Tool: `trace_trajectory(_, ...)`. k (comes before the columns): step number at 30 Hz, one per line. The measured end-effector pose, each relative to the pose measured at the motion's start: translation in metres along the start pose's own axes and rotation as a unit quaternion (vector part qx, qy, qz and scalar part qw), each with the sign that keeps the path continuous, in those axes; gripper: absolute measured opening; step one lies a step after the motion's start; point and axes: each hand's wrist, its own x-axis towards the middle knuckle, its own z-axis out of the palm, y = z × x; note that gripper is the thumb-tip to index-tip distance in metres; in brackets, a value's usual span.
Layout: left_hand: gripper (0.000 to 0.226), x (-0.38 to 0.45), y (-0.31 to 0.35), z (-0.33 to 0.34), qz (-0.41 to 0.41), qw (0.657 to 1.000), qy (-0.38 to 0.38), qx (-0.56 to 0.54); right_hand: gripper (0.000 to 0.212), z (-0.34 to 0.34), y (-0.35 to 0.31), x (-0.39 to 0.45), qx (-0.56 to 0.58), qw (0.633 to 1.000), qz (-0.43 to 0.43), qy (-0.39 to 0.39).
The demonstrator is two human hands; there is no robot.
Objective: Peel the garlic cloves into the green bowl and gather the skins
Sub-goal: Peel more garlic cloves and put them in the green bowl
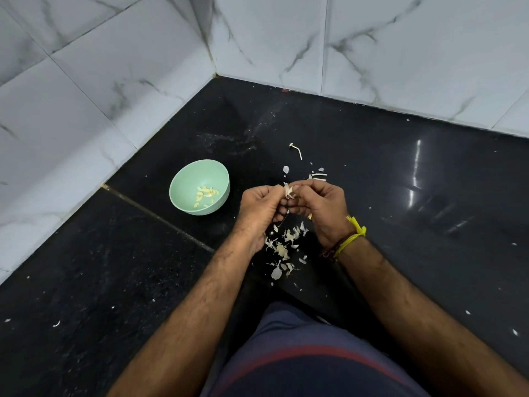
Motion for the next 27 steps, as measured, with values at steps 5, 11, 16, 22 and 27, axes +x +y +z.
trace_trajectory(5, 0.021, -0.002, -0.003, 0.000, 0.003, 1.000, 0.010, 0.014, 0.009, -0.001, 0.002, -0.007, -0.082, 0.995, -0.052, -0.009)
trace_trajectory(11, 0.022, 0.002, -0.002, -0.004, -0.003, 1.000, 0.026, 0.001, 0.004, 0.009, -0.001, -0.008, -0.135, 0.986, -0.094, 0.000)
trace_trajectory(16, 0.024, 0.013, -0.013, -0.012, 0.048, 0.993, 0.080, 0.071, 0.007, 0.012, -0.006, 0.004, -0.065, 0.996, -0.057, 0.027)
trace_trajectory(22, 0.032, 0.028, -0.055, -0.036, 0.136, 0.962, 0.101, 0.214, 0.006, 0.023, -0.015, 0.021, -0.159, 0.984, -0.073, -0.025)
trace_trajectory(27, 0.024, 0.045, -0.086, -0.049, 0.187, 0.948, 0.068, 0.248, 0.010, 0.071, -0.016, 0.047, -0.312, 0.935, -0.143, -0.091)
